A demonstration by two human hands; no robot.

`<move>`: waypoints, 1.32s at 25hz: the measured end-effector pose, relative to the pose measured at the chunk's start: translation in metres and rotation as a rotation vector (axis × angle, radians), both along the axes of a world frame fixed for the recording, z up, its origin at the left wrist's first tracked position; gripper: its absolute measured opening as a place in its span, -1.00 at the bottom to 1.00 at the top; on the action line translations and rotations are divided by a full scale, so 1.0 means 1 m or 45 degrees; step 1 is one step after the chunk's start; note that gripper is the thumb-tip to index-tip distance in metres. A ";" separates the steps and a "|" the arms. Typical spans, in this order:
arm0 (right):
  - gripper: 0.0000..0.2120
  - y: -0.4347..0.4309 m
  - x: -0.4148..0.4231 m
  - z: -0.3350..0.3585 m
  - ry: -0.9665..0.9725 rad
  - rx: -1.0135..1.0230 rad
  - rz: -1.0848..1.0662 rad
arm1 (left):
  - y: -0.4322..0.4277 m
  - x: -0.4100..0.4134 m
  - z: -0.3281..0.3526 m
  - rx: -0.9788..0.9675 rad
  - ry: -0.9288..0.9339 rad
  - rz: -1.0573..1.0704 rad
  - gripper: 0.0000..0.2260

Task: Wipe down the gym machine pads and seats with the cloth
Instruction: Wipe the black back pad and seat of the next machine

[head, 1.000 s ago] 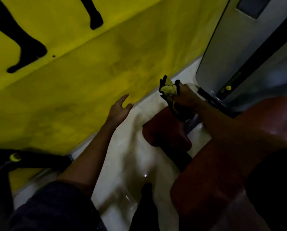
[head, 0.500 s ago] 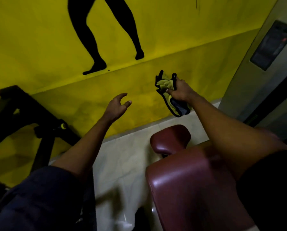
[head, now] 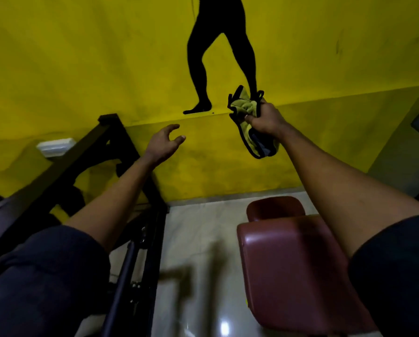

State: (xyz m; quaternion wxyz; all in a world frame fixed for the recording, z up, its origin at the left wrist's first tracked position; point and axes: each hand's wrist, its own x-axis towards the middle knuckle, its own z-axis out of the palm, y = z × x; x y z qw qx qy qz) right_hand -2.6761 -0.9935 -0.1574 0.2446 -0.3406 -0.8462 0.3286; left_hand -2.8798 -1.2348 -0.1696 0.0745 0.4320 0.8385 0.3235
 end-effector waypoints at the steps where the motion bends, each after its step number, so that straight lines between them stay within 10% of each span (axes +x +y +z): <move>1: -0.52 -0.012 -0.006 0.009 0.007 0.010 0.030 | -0.019 0.000 0.006 0.001 0.003 0.046 -0.53; 33: -0.58 -0.438 -0.085 0.075 0.104 0.048 1.314 | -0.510 0.188 0.074 0.001 0.145 1.253 -0.51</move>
